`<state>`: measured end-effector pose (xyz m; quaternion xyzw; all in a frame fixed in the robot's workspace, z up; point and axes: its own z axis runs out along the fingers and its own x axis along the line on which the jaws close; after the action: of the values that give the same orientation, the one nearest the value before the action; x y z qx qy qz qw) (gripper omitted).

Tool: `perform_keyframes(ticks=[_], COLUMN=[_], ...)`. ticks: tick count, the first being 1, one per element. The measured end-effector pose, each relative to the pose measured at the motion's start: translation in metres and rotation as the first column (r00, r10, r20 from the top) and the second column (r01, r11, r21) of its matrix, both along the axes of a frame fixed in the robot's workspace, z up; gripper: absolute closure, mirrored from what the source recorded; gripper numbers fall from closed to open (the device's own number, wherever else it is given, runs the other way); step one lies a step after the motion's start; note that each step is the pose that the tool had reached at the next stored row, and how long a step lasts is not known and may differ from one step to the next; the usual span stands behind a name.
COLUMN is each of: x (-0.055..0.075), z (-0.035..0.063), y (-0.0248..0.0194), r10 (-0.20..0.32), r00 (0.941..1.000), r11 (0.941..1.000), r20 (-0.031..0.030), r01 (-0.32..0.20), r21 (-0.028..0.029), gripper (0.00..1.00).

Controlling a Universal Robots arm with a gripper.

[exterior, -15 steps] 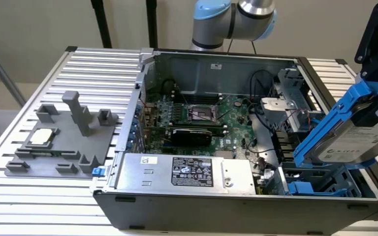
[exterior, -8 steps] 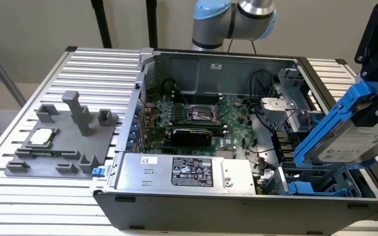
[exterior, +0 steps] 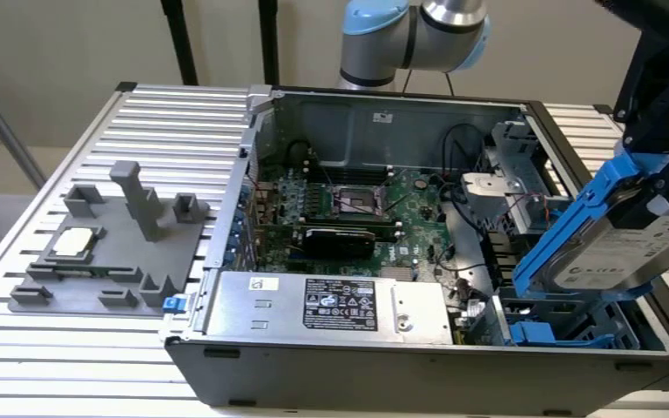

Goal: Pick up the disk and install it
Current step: 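Insert the disk into the insertion slot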

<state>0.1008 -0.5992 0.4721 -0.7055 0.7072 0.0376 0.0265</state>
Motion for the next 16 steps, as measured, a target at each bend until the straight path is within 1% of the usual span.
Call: perform_keyframes(ticks=[2,6,7,8,16], x=[0.000,0.000,0.000,0.000,0.000], z=[-0.0034,-0.0090,-0.0117,-0.0129,-0.0165], y=[0.0024,0.0041,0.0047,0.0049,0.0050], r10=[0.000,0.000,0.000,0.000,0.000], r00=[1.0000,1.0000,1.0000,1.0000,1.0000], r11=[1.0000,0.9998,0.9997,0.9996,0.9996], r20=[0.0000,0.0000,0.0000,-0.0001,0.0000], r01=[0.000,0.000,0.000,0.000,0.000], r21=[-0.0041,-0.0203,-0.0262,-0.0280,-0.0284], gripper=[1.00,1.00,1.00,1.00,1.00])
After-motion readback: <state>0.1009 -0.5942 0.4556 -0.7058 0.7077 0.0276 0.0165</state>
